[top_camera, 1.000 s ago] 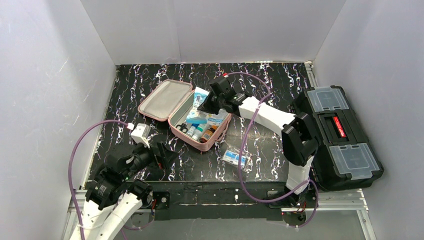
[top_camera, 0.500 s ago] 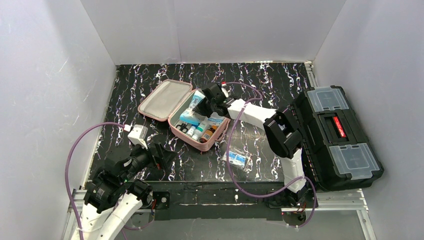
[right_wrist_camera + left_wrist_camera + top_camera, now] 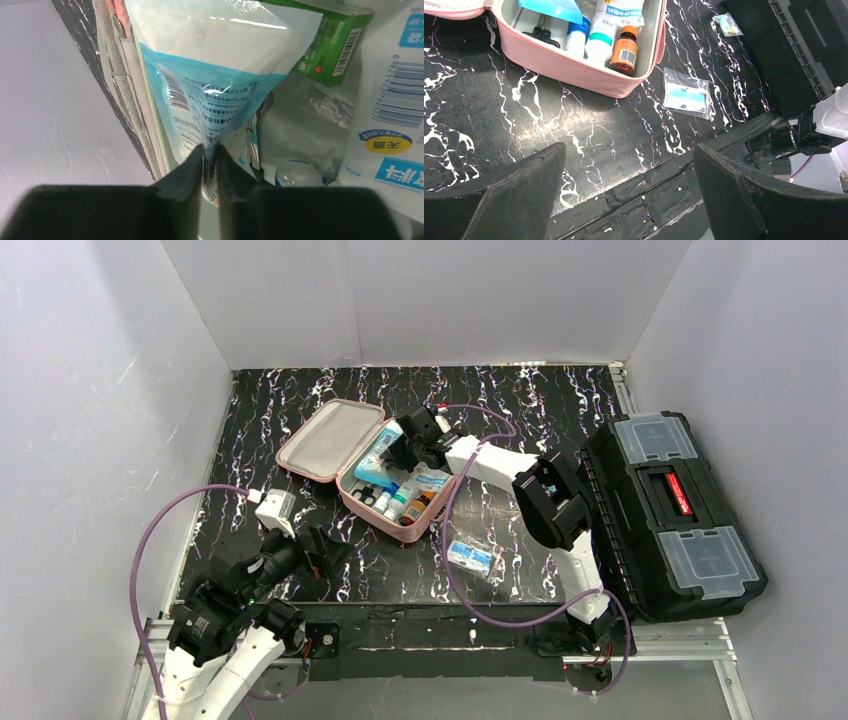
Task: Organize the medicine kit
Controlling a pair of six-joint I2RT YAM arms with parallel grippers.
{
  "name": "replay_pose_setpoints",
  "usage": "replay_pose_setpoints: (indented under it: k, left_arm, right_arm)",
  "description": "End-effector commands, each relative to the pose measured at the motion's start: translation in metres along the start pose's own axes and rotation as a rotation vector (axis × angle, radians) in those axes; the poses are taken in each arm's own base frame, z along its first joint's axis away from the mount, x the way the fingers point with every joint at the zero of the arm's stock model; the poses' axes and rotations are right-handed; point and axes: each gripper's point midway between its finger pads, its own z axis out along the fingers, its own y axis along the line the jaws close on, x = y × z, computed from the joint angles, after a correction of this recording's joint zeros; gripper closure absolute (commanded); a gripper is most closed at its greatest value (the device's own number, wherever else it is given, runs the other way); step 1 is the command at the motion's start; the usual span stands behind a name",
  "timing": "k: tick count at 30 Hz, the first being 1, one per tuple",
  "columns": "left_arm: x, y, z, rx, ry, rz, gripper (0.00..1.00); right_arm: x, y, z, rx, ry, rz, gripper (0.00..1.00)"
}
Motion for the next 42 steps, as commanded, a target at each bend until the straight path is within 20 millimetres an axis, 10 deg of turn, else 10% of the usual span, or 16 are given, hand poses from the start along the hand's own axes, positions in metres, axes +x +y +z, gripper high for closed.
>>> replay_pose_setpoints:
  k: [1, 18, 42]
  left_arm:
    - [-0.002, 0.002, -0.002, -0.014, -0.008, 0.011, 0.00]
    - [-0.001, 0.005, -0.002, -0.027, -0.006, 0.001, 0.00]
    - [0.003, 0.006, 0.004, -0.035, 0.033, -0.008, 0.00]
  right_arm:
    - [0.002, 0.030, -0.015, -0.064, -0.023, -0.057, 0.63]
    - [-0.032, 0.036, -0.111, -0.094, -0.140, -0.377, 0.45]
    - [-0.143, -0.166, -0.211, 0.436, -0.189, -0.777, 0.34]
